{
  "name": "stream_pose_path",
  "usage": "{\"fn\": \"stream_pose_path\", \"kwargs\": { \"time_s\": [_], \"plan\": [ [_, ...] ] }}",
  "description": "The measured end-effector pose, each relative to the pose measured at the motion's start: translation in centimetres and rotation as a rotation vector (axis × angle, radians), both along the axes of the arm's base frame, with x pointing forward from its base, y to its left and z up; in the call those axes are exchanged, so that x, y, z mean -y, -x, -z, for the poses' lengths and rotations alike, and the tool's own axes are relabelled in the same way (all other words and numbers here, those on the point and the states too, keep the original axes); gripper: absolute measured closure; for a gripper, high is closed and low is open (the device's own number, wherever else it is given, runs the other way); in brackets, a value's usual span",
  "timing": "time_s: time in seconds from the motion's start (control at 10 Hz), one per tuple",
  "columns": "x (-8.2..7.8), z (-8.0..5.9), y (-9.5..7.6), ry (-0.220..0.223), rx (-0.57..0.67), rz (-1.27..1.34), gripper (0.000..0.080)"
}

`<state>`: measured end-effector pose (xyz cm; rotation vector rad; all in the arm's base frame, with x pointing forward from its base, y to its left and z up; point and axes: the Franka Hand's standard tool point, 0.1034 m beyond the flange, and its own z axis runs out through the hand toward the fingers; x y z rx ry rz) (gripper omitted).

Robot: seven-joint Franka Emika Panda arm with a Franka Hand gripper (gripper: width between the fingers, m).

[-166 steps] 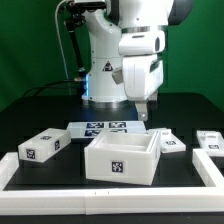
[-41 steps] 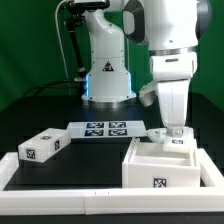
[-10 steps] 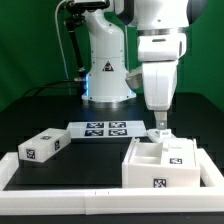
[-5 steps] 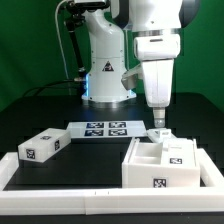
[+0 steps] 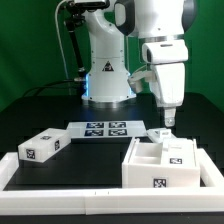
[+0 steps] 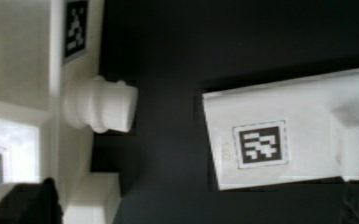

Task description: Assemble cabinet

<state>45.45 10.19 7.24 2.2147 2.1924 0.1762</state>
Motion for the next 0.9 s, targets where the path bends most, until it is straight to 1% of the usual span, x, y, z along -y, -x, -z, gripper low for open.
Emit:
{"fn": "stream_pose_path", "kwargs": {
  "time_s": [0.2,0.3,0.7,0.8,0.9],
  "plan": [
    [0.3,0.0,-0.2,0.005,0.003,-0.045,0.0002],
    [0.7,0.0,-0.8,0.009,0.012,-0.099,0.0002],
    [0.4,1.8,2.7,0.000,-0.001,-0.172,0.0002],
    [0.1,2.4,3.7,-0.005,-0.014,-0.177,0.0002],
    [-0.1,3.1,4.3,-0.012,-0.023,-0.177,0.0002]
  ]
}}
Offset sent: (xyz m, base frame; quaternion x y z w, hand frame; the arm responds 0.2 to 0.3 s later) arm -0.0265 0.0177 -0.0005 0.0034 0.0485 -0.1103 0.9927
